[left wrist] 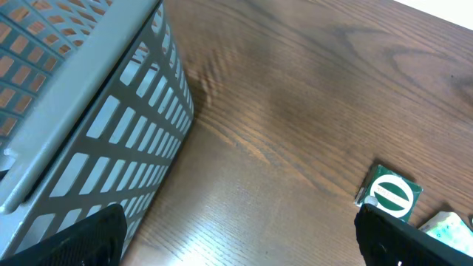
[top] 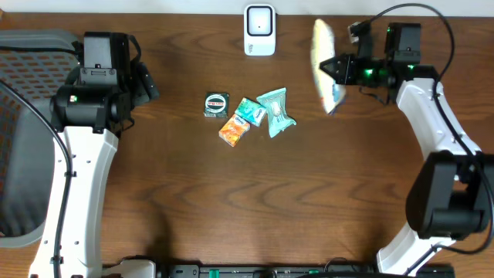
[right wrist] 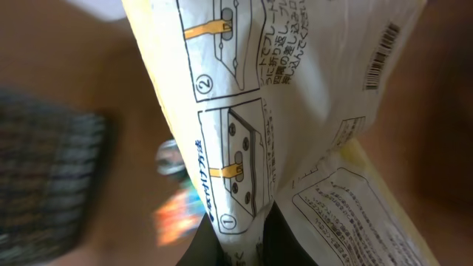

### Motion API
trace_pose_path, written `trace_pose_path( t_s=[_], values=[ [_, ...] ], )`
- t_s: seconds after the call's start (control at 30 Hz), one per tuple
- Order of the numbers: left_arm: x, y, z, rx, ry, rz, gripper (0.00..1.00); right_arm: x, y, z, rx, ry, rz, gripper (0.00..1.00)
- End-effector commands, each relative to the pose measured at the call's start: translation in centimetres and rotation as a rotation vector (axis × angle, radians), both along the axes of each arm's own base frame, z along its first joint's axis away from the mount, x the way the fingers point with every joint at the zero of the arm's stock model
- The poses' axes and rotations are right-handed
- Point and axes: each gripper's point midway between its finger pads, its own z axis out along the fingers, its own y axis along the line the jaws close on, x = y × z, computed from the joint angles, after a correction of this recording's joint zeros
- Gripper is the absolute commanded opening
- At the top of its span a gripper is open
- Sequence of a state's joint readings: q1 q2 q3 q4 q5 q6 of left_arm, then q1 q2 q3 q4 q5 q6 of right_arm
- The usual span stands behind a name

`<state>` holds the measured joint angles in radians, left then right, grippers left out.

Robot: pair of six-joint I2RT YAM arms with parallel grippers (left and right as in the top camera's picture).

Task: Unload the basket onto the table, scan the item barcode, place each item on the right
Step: 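Carry the bag right and release it on the table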

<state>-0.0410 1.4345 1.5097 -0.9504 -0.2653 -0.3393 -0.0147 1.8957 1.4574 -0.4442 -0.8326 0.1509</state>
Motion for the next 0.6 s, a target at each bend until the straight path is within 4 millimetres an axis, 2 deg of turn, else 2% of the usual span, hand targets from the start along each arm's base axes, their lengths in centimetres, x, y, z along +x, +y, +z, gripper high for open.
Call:
trace_pose_path(
  t_s=[0.0,0.13,0.27,0.4,0.57],
  values=[
    [0.0,0.3,0.0,0.018,0.008,0.001,0.98,-3.1,3.4,0.7,0.339,0.194,0.165,0.01],
    [0.0,0.3,0.0,0.018,0.008,0.001,0.98,-3.5,3.9,-2.2,0.451,0.386,0.161,0.01],
    [0.0,0.3,0.0,0.018,0.008,0.001,0.98,-2.9,2.5,-5.8,0.462,0.47,0.103,0.01],
    [0.0,0.3,0.0,0.018,0.008,0.001,0.97,-1.5,-1.6,-7.8,0.428,0.473,-0.023,0.01],
    [0.0,0.3,0.0,0.018,0.008,0.001,0.98,0.2,-7.9,-8.6,0.356,0.424,-0.202,0.01]
  ],
)
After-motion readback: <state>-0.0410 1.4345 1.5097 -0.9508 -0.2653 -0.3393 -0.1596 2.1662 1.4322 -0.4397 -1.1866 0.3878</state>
